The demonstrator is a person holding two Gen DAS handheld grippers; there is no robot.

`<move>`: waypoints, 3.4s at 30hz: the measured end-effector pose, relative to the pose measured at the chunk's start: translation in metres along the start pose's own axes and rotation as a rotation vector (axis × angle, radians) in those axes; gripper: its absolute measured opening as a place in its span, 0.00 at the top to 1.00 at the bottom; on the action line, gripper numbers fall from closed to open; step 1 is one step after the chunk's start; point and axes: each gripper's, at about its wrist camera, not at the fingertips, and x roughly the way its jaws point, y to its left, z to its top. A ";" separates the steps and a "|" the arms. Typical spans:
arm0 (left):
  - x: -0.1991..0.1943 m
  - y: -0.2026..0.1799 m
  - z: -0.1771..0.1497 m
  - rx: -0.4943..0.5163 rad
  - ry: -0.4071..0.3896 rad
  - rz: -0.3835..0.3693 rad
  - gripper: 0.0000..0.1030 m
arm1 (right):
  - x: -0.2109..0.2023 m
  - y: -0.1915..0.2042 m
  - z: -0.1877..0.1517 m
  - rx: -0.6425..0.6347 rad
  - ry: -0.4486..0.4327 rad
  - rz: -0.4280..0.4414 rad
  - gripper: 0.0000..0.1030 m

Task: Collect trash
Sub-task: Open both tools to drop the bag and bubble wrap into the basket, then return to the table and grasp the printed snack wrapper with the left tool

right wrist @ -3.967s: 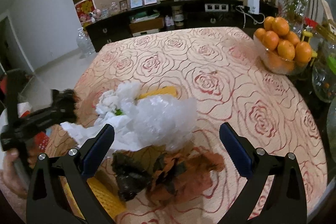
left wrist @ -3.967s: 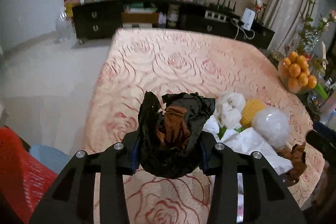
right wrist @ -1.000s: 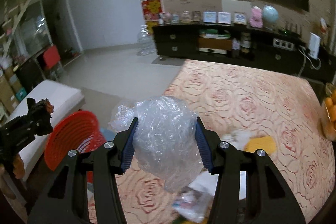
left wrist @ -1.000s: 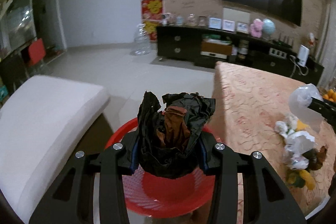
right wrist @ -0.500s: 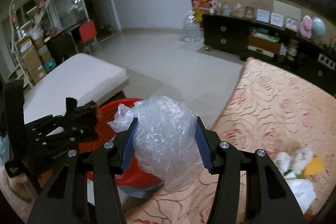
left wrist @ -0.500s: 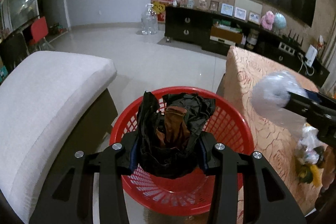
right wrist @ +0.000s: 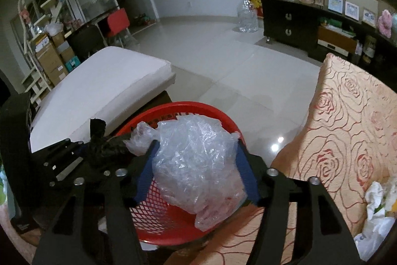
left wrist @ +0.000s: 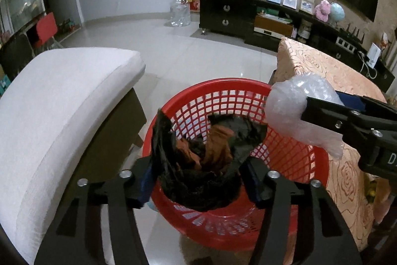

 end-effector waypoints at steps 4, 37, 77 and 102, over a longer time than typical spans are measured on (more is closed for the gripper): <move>-0.005 0.005 0.002 -0.012 -0.021 -0.004 0.27 | -0.004 -0.002 0.001 0.013 -0.010 0.001 0.31; -0.055 -0.051 0.018 -0.010 -0.205 -0.124 0.19 | -0.172 -0.118 -0.059 0.132 -0.209 -0.382 0.25; -0.006 -0.305 -0.052 0.432 0.056 -0.495 0.19 | -0.258 -0.238 -0.199 0.489 -0.158 -0.634 0.17; -0.006 -0.303 -0.051 0.474 0.037 -0.507 0.53 | -0.253 -0.260 -0.216 0.566 -0.122 -0.586 0.17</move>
